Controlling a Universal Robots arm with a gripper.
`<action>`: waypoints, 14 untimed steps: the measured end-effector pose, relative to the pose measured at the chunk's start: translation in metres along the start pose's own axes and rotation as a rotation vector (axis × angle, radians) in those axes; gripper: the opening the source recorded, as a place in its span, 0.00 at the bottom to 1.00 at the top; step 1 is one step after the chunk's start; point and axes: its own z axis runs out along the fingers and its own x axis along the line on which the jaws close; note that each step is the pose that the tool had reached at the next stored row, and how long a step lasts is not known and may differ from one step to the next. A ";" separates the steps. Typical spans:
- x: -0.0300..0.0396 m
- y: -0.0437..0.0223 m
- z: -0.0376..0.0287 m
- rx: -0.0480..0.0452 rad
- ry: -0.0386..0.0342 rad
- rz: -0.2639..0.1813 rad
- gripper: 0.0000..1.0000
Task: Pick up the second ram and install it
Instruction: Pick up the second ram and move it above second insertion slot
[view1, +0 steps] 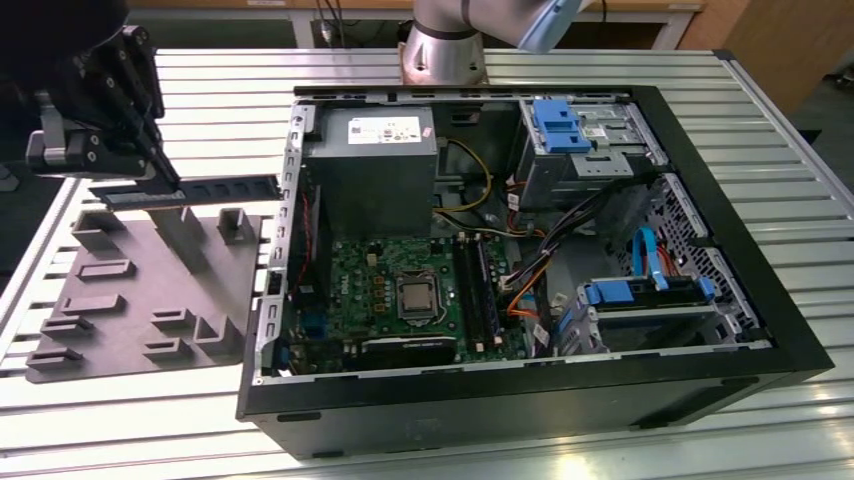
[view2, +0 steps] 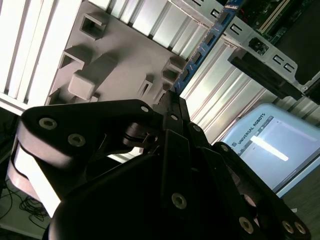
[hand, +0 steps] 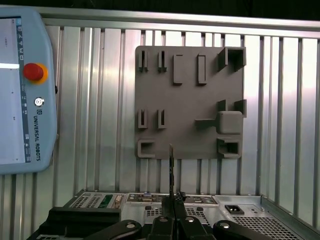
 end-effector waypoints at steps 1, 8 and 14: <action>0.0000 -0.0014 0.0000 0.0000 0.0000 0.000 0.11; 0.0000 -0.0097 0.0000 0.0000 0.0000 0.000 0.11; 0.0001 -0.0164 0.0000 0.0000 0.0000 0.000 0.11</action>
